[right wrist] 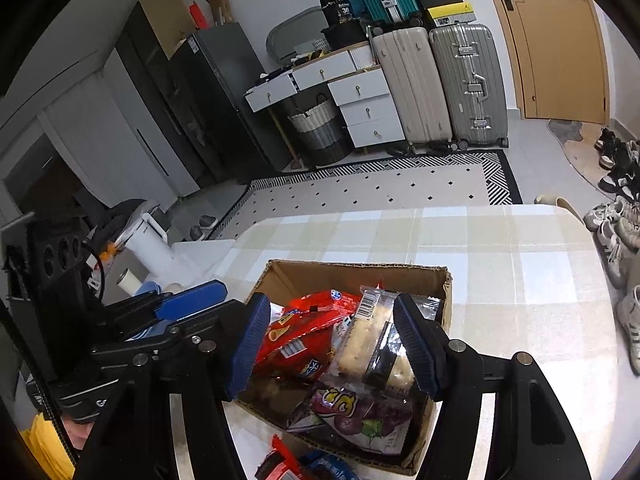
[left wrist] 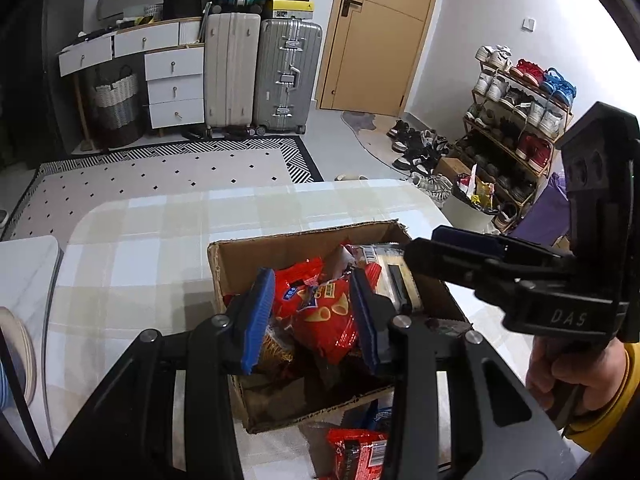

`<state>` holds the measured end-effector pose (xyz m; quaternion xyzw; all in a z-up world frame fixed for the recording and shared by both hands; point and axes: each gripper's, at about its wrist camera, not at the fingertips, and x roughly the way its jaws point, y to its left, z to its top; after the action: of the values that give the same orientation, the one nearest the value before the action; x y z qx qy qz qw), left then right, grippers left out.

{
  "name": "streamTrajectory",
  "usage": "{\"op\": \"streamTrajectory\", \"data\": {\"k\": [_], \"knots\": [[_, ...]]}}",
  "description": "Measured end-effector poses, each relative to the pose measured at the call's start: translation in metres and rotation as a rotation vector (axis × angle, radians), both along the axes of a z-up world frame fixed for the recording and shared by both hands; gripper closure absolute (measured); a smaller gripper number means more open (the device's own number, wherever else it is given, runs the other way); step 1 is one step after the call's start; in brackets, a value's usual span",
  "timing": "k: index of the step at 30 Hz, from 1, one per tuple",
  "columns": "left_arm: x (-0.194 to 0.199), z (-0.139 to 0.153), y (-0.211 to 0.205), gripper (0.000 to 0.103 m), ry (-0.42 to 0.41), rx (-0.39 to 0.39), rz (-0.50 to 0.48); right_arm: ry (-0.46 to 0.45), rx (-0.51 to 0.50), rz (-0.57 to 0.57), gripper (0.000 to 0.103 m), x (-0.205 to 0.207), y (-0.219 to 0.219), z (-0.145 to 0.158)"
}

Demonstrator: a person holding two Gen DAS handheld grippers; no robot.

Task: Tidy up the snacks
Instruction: 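Open both tools to drop the packets into the box, then withdraw both open tools from the box toward the last two packets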

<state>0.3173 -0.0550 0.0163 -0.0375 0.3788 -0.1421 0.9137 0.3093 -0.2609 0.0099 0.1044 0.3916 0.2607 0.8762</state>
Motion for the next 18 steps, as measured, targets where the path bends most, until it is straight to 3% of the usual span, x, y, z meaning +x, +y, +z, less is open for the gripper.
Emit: {"op": "streamTrajectory", "data": {"k": [9, 18], "knots": [[-0.026, 0.017, 0.002, 0.068, -0.014, 0.011, 0.010, -0.022, 0.013, -0.008, 0.038, -0.027, -0.008, 0.016], [-0.086, 0.064, 0.004, 0.062, -0.094, 0.011, 0.010, -0.102, 0.025, 0.002, 0.034, -0.076, -0.012, 0.060]]}}
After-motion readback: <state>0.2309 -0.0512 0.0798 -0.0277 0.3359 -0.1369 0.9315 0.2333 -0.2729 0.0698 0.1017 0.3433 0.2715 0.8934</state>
